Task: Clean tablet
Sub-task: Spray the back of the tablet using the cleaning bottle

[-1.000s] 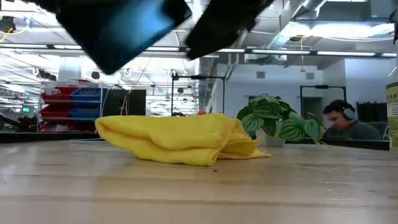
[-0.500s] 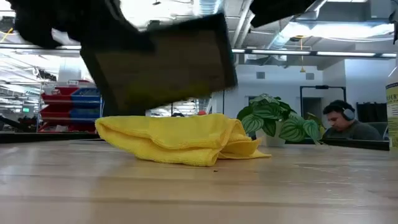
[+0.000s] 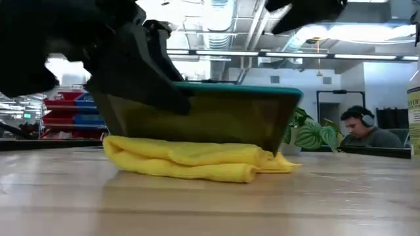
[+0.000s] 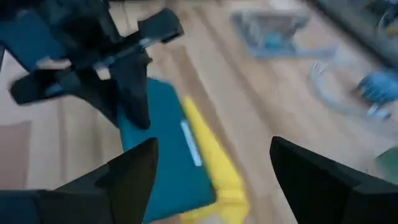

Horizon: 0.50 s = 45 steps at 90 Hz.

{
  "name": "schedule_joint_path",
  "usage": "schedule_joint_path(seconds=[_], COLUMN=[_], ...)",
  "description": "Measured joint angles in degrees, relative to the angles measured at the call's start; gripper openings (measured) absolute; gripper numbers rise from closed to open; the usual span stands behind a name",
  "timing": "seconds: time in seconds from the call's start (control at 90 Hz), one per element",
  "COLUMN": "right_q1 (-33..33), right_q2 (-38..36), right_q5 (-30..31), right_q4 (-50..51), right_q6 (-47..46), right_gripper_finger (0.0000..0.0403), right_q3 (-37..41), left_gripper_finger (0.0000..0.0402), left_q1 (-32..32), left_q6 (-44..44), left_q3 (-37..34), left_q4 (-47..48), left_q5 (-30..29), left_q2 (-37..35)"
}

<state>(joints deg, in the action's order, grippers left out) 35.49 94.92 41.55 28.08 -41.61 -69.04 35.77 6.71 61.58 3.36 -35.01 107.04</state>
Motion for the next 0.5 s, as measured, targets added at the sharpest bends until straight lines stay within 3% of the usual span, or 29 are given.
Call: schedule_joint_path(seconds=[0.133, 0.233, 0.378, 0.5], right_q1=[-0.1, -0.3, -0.2, -0.2], right_q2=[3.7, 7.4, 12.9, 16.6], right_q5=[-10.4, -18.1, -26.0, -28.2], right_q4=[0.3, 0.2, -1.2, -4.0], right_q6=[-12.6, -18.7, -22.9, -22.9], right_gripper_finger=[0.0295, 0.0295, 0.0292, 0.0291], right_q3=[0.0, 0.0, 0.0, 0.0], left_gripper_finger=[0.0173, 0.0207, 0.0219, 0.0212], left_q1=[0.8, 1.8, 3.4, 4.6], left_q6=[2.9, 3.3, 7.6, 15.8], left_q3=[1.6, 3.6, 7.0, 6.4], left_q4=[0.9, 4.2, 12.4, 18.2], left_q5=[4.8, 4.9, 5.0, 6.9], left_q2=[-1.2, -2.5, -2.8, -2.9])
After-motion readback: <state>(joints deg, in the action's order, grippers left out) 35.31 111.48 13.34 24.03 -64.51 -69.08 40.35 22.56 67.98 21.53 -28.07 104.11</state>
